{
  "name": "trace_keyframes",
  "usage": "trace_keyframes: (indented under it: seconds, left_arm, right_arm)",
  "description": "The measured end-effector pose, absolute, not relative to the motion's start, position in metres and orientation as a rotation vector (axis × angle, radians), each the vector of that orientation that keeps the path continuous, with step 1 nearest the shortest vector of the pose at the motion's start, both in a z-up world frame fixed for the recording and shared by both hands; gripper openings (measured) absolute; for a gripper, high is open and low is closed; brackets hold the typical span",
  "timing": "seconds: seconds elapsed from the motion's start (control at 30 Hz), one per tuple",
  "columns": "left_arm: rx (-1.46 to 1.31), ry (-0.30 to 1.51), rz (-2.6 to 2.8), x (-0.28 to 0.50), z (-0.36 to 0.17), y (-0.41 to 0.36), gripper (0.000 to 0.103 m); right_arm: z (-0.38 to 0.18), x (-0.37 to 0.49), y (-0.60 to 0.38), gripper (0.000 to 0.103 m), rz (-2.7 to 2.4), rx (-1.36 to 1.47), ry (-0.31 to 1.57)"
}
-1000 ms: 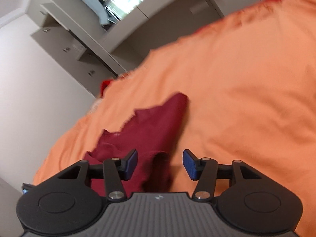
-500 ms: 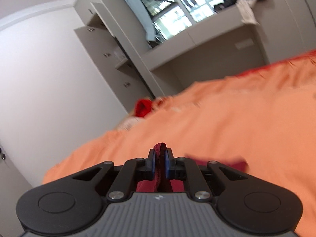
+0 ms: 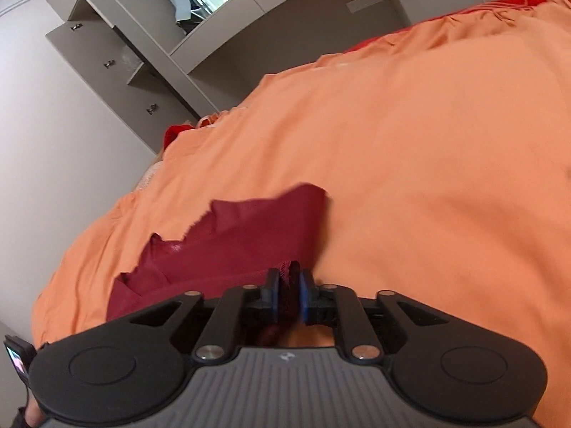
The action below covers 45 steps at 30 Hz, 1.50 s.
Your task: Fold small clothes
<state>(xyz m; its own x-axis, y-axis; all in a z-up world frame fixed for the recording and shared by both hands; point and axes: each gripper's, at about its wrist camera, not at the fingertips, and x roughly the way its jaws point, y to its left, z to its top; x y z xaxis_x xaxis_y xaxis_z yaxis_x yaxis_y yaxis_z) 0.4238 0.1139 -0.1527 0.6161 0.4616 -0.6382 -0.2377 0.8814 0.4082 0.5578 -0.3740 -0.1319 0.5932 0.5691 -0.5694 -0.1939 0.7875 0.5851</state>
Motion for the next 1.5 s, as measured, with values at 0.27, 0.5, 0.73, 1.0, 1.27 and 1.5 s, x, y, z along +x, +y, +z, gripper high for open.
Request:
trace_keyframes:
  seconds: [0.27, 0.5, 0.73, 1.0, 1.27, 1.5]
  left_arm:
    - [0.329, 0.858, 0.257, 0.383, -0.116, 0.122, 0.102]
    - [0.348, 0.637, -0.023, 0.353, -0.071, 0.144, 0.102]
    - [0.441, 0.542, -0.358, 0.459, -0.070, 0.161, 0.101]
    - [0.502, 0.748, -0.659, 0.546, -0.114, 0.156, 0.090]
    - [0.462, 0.957, -0.820, 0.584, -0.135, 0.144, 0.042]
    - [0.478, 0.947, -0.849, 0.576, -0.122, 0.151, 0.005]
  right_arm:
    - [-0.093, 0.519, -0.383, 0.064, 0.439, 0.466, 0.692]
    - [-0.068, 0.466, -0.381, 0.068, 0.528, 0.489, 0.588]
    - [-0.082, 0.457, -0.357, 0.069, 0.591, 0.549, 0.600]
    - [-0.085, 0.460, -0.351, 0.070, 0.613, 0.531, 0.605]
    - [-0.092, 0.464, -0.355, 0.070, 0.591, 0.527, 0.623]
    - [-0.100, 0.473, -0.358, 0.070, 0.558, 0.548, 0.638]
